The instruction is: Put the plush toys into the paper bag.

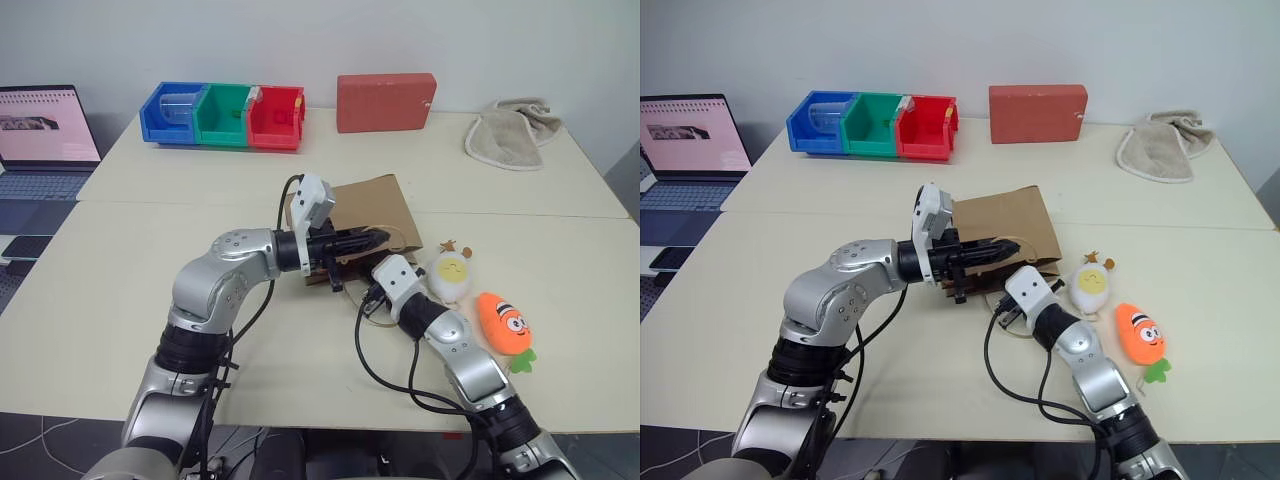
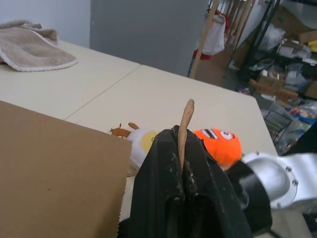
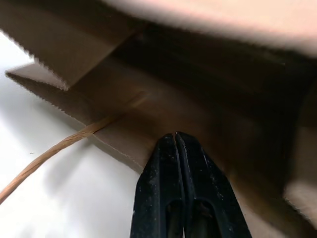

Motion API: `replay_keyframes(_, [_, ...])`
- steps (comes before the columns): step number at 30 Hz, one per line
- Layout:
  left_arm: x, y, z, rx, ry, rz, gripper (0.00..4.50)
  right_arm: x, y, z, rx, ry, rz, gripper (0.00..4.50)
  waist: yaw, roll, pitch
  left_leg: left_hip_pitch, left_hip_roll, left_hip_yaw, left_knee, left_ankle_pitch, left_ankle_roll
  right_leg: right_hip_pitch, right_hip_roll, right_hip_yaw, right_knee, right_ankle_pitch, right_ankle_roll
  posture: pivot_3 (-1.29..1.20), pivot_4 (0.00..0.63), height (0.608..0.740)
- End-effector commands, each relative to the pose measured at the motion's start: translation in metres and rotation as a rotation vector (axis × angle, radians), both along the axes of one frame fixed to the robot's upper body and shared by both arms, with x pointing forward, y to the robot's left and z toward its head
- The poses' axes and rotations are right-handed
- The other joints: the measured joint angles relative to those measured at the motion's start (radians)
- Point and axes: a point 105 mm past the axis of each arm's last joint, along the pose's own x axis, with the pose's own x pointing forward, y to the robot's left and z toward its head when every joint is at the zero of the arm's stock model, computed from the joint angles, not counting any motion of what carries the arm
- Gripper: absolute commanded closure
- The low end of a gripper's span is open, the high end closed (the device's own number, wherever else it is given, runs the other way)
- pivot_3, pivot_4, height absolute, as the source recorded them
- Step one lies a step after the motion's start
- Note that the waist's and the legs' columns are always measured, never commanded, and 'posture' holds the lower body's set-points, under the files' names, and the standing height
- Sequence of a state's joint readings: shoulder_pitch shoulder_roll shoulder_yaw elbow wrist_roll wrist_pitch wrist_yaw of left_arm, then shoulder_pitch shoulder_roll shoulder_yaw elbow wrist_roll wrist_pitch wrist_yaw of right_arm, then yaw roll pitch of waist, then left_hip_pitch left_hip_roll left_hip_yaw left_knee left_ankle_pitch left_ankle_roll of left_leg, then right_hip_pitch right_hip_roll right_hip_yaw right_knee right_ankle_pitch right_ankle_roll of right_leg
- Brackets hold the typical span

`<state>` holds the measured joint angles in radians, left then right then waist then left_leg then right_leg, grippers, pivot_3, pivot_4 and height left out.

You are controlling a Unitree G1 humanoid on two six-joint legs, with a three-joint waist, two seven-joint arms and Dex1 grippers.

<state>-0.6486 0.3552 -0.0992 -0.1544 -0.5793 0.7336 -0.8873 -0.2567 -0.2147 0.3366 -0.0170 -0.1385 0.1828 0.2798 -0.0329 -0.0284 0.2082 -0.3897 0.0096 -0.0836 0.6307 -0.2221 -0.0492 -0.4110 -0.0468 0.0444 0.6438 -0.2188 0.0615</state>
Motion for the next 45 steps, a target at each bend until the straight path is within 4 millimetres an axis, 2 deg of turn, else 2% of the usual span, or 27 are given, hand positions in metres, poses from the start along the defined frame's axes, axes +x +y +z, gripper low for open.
replay_keyframes(1, [-0.002, 0.001, 0.023, -0.043, -0.063, 0.003, 4.50, 0.006, -0.003, -0.003, 0.002, -0.008, -0.032, 4.47, 0.000, 0.000, 0.000, 0.000, 0.000, 0.000, 0.000, 0.000, 0.000, 0.000, 0.000, 0.000, 0.000, 0.000, 0.000, 0.00, 0.150, 0.740])
replay_keyframes(6, [0.001, 0.005, 0.039, -0.046, -0.108, 0.031, 4.50, 0.002, -0.003, -0.016, 0.003, 0.058, -0.020, 4.47, -0.001, 0.000, 0.000, 0.004, 0.000, 0.000, 0.000, 0.000, 0.000, 0.003, 0.001, 0.000, 0.000, 0.000, 0.000, 0.00, 0.150, 0.740])
replay_keyframes(12, [0.020, 0.020, 0.078, -0.020, -0.317, 0.152, 4.50, -0.002, 0.001, -0.020, 0.005, 0.112, -0.005, 4.47, -0.001, 0.000, -0.001, 0.005, 0.001, 0.000, 0.000, 0.000, 0.000, 0.004, 0.001, 0.000, 0.000, 0.000, -0.001, 0.00, 0.150, 0.740])
replay_keyframes(17, [0.036, 0.030, 0.117, 0.023, -0.565, 0.257, 4.50, -0.004, 0.004, -0.022, -0.004, 0.133, 0.015, 4.47, -0.001, 0.000, -0.001, 0.005, 0.001, 0.000, -0.001, 0.000, 0.000, 0.004, 0.002, 0.000, 0.000, 0.000, -0.001, 0.00, 0.150, 0.740])
replay_keyframes(28, [0.052, 0.037, 0.143, 0.070, -0.828, 0.397, 4.50, -0.006, 0.004, -0.023, -0.013, 0.159, 0.031, 4.47, -0.001, 0.000, -0.001, 0.005, 0.001, 0.000, -0.001, 0.000, 0.000, 0.004, 0.002, 0.000, 0.000, 0.000, -0.001, 0.00, 0.150, 0.740])
replay_keyframes(34, [0.055, 0.035, 0.140, 0.116, -0.903, 0.407, 4.50, -0.004, 0.003, -0.018, -0.009, 0.162, 0.038, 4.47, -0.001, 0.000, -0.001, 0.005, 0.001, 0.000, -0.001, 0.000, 0.000, 0.004, 0.002, 0.000, 0.000, 0.000, 0.000, 0.00, 0.150, 0.740])
replay_keyframes(38, [0.049, 0.025, 0.121, 0.098, -0.787, 0.314, 4.50, -0.002, 0.002, -0.008, 0.002, 0.148, 0.047, 4.47, -0.002, 0.000, -0.001, 0.005, 0.001, 0.000, -0.001, 0.000, 0.000, 0.003, 0.002, 0.000, 0.000, 0.000, 0.000, 0.00, 0.150, 0.740])
replay_keyframes(41, [0.039, 0.018, 0.102, 0.092, -0.686, 0.230, 4.50, 0.000, 0.000, 0.009, 0.034, 0.127, 0.057, 4.47, -0.003, 0.000, -0.001, 0.005, 0.001, 0.000, -0.001, 0.000, 0.000, 0.003, 0.002, 0.000, 0.000, 0.000, 0.000, 0.00, 0.150, 0.740])
replay_keyframes(45, [0.015, 0.010, 0.078, 0.133, -0.628, 0.071, 4.50, -0.004, -0.006, 0.030, 0.008, 0.068, 0.116, 4.47, -0.003, 0.000, 0.000, 0.003, 0.001, 0.000, -0.001, 0.000, 0.000, 0.002, 0.002, 0.000, 0.000, 0.000, 0.000, 0.00, 0.150, 0.740])
